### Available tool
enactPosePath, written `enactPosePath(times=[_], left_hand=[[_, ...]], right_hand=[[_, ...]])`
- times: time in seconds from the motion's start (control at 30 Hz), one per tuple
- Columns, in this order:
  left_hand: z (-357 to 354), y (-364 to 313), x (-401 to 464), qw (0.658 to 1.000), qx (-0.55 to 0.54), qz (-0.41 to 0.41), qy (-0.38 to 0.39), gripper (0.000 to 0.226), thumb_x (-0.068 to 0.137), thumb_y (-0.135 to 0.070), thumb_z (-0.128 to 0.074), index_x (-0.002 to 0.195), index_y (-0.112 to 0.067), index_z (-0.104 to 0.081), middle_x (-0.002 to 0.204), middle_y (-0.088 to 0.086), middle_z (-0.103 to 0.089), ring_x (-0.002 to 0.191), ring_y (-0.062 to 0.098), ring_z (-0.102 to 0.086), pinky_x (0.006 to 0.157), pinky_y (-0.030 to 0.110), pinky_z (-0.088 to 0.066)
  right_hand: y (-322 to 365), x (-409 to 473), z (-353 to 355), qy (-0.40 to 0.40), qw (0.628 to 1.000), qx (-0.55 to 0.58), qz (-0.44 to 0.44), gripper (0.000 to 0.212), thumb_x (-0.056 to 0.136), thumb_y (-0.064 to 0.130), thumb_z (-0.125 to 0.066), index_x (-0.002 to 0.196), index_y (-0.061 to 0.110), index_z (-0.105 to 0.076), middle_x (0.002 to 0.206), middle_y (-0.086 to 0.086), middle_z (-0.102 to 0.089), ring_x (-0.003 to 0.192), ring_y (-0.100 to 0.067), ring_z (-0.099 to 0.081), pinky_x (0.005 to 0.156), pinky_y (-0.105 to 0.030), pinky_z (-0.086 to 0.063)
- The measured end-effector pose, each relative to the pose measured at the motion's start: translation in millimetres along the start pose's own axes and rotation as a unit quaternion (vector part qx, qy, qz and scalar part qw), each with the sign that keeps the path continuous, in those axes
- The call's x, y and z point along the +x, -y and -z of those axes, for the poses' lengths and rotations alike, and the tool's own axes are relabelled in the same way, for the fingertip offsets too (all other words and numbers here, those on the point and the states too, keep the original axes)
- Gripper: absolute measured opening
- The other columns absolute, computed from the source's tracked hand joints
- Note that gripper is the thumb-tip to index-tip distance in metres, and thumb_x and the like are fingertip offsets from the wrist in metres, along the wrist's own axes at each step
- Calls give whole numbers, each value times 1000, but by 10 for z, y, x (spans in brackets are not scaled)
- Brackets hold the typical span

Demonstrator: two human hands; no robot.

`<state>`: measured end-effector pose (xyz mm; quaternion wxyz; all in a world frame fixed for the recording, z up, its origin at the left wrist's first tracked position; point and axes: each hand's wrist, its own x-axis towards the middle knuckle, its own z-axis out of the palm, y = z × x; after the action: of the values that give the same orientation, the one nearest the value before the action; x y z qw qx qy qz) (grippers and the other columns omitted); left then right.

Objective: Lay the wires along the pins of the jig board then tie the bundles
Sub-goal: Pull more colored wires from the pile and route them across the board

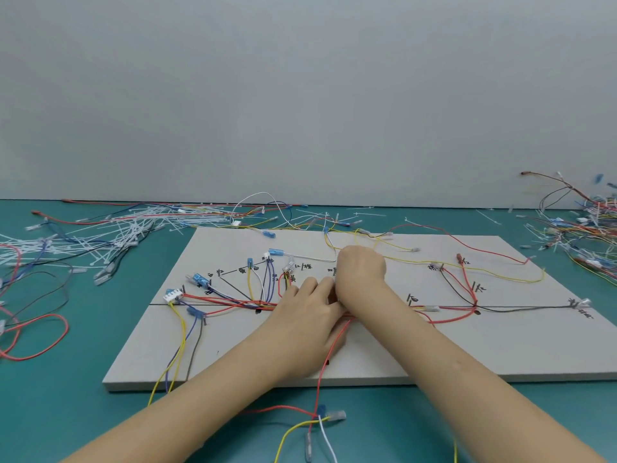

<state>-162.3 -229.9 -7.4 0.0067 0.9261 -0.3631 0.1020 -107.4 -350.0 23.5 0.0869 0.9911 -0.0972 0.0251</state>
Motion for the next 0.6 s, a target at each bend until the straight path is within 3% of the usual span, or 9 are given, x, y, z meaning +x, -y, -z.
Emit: enactPosePath(times=[0.33,0.6], left_hand=[[13,40,-27,996,-85,-8,-20,36,101,-41,-33,117,-27,-61,113,2,-46,101,22,-40,89,38,-36],[14,129,-40,982,-176,-29,-53,30,98,-34,-46,121,-31,-65,110,-1,-54,100,21,-47,89,40,-40]], right_hand=[[30,-76,32,11,1000,-20,11,31,89,6,-54,120,9,-57,122,-4,-61,113,-23,-60,87,-35,-56],[9,-86,21,3,1000,7,6,36,90,5,-56,124,7,-49,125,-5,-57,117,-24,-58,87,-35,-54]])
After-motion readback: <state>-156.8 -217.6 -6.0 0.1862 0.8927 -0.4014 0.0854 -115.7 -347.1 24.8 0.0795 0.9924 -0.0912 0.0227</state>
